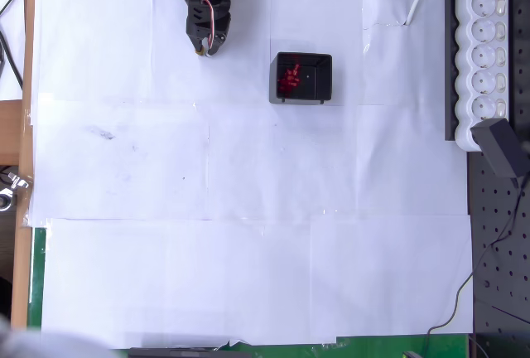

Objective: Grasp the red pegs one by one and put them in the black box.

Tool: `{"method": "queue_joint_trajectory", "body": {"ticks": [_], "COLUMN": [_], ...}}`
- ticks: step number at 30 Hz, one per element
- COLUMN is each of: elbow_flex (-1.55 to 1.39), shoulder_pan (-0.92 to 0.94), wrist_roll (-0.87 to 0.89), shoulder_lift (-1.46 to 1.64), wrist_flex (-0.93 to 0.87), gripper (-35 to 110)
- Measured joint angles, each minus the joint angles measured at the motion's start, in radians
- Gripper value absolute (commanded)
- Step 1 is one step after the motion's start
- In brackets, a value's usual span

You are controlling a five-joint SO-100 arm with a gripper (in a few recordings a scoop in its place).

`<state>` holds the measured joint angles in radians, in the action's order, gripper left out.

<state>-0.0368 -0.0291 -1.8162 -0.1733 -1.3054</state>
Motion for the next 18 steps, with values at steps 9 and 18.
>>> {"method": "queue_joint_trajectory", "body": {"ticks": [9,18], "elbow_flex": [0.000,0.000], "shoulder_pan": [-0.017,-0.017], "wrist_roll": [0.000,0.000], "shoulder_lift": [0.000,0.000], "wrist_flex": [0.000,0.000], "gripper": [0,0]}}
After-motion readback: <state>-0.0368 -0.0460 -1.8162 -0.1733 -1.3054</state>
